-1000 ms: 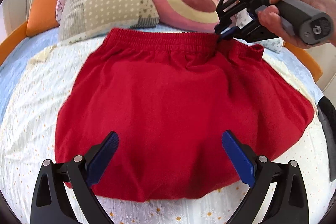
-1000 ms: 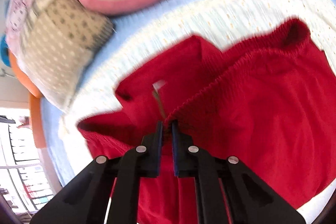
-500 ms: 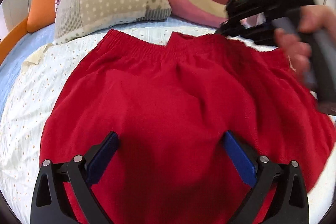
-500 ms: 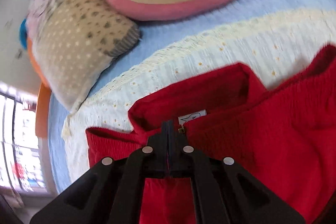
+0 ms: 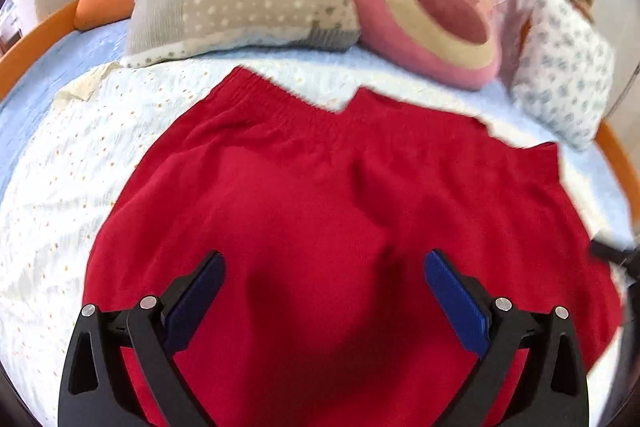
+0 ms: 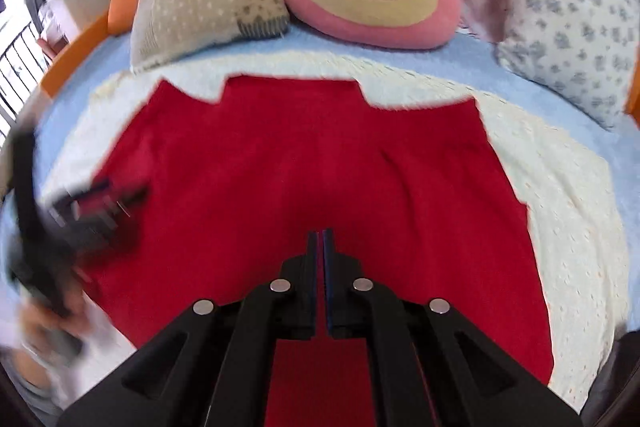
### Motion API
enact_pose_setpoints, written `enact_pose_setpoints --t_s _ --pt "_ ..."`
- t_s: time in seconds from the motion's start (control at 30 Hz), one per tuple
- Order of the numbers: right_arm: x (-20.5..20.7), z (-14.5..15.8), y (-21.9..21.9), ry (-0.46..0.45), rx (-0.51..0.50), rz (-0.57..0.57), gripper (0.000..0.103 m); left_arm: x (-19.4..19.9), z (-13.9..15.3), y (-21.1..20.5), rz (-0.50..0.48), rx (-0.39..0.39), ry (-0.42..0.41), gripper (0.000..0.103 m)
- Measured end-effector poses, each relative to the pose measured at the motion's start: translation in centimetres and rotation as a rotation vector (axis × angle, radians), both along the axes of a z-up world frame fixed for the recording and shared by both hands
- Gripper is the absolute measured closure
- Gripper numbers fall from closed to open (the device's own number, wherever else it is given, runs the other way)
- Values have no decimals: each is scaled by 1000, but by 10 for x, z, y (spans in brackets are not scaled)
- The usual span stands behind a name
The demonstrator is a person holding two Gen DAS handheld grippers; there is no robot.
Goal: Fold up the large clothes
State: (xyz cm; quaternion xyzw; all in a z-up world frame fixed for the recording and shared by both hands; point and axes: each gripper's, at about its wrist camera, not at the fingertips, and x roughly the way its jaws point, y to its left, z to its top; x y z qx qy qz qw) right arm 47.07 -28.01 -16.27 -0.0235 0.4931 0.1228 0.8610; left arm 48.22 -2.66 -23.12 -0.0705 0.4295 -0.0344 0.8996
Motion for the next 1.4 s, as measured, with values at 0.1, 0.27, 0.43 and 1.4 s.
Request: enact_pose_setpoints --t_s 0.1,0.27,0.43,1.4 --pt "-17 -21 -16 20 34 -25 99 2 0 -20 -10 110 10 2" --pt "-22 -36 -45 -53 -42 -158 99 23 -24 -10 78 158 71 2" --pt "-13 -57 -79 -59 36 -214 103 33 -34 -8 81 193 16 2" --pt "-133 -45 -184 -30 230 -355 20 -88 -66 168 208 -274 211 2"
